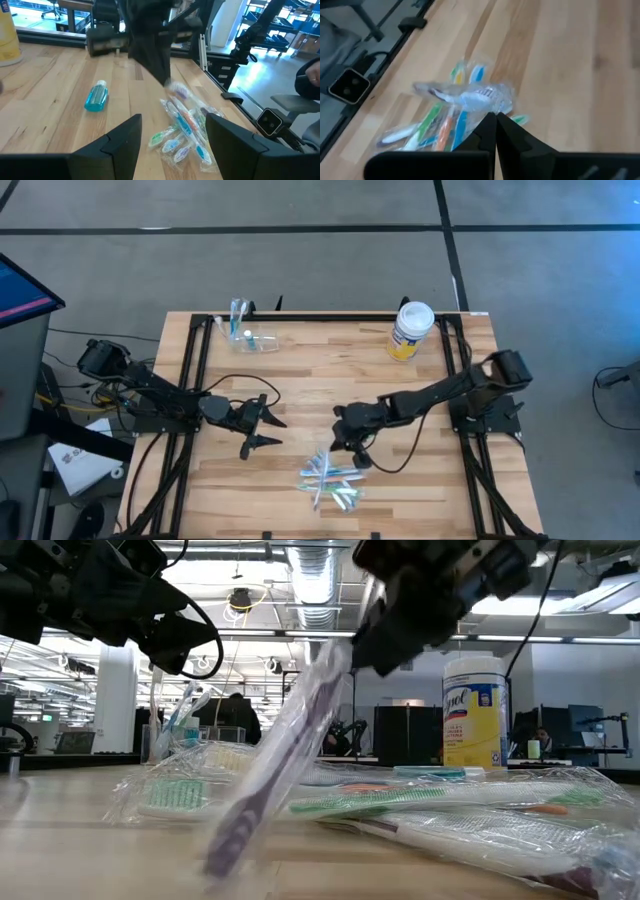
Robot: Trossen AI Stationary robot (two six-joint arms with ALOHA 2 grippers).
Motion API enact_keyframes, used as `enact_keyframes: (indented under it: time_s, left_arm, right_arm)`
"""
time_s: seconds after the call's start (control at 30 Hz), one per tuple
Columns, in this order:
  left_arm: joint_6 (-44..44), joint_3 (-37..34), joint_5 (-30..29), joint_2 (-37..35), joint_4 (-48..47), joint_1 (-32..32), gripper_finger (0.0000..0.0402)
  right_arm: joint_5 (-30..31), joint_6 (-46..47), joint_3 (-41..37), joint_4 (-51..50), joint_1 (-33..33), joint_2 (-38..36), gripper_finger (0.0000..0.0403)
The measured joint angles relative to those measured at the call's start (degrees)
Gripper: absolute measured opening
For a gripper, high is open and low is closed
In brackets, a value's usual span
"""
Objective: Pick & Place toothbrushing station
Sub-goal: Put the purple toothbrush into the transparent organizer
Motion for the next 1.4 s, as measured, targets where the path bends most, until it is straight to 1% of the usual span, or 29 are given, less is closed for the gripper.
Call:
enact_keyframes:
  time_s: [0.1,0.37,0.57,0.7,0.77,0.87,0.93,1.0,1.1,1.17,1.3,1.4]
  left_arm:
    - [-0.2,0.0,0.0,0.0,0.0,0.0,0.0213]
    - [-2.6,0.0,0.3,0.0,1.8,0.0,0.0213]
    - [-3.0,0.0,0.3,0.0,5.3,0.0,0.0213]
    - [-3.5,0.0,-0.5,0.4,6.4,0.0,0.0213]
    - [-3.7,0.0,-1.2,1.8,7.8,0.0,0.0213]
    - [-4.5,0.8,-1.3,6.3,11.9,0.0,0.0213]
    - [-4.5,2.5,-1.3,10.2,14.2,0.0,0.0213]
    - [-4.4,4.9,-1.3,14.5,15.6,0.0,0.0213]
    - [-4.2,8.9,-1.2,20.3,16.3,0.5,0.0213]
    - [-4.2,11.1,0.2,23.2,16.3,1.2,0.0213]
    - [-4.2,13.4,5.5,25.4,16.5,2.4,0.0213]
    - [-4.3,13.8,6.7,25.4,16.9,2.6,0.0213]
  right_arm:
    - [2.0,-0.7,0.0,-0.2,-0.1,-2.3,0.0000]
    - [7.8,-2.8,0.2,-0.4,-0.2,-5.3,0.0000]
    - [8.3,-5.3,3.6,-0.8,-0.2,-5.3,0.0000]
    - [8.5,-7.5,6.7,-2.7,-0.2,-4.2,0.0000]
    - [8.5,-7.9,7.9,-3.6,-0.2,-4.2,0.0000]
    - [9.6,-8.7,8.8,-3.3,-0.2,-3.6,0.0000]
    - [9.8,-8.9,8.9,-4.5,-0.2,-3.5,0.0000]
    - [9.8,-9.1,9.8,-3.5,-0.2,-3.5,0.0000]
    - [9.9,-9.2,10.1,-4.6,-0.2,-3.3,0.0000]
    - [10.0,-9.4,10.1,-4.7,-0.2,-3.2,0.0000]
    - [11.2,-10.3,10.2,-5.1,-0.2,-3.3,0.0000]
    - [11.3,-10.7,10.2,-5.1,-0.5,-3.3,0.0000]
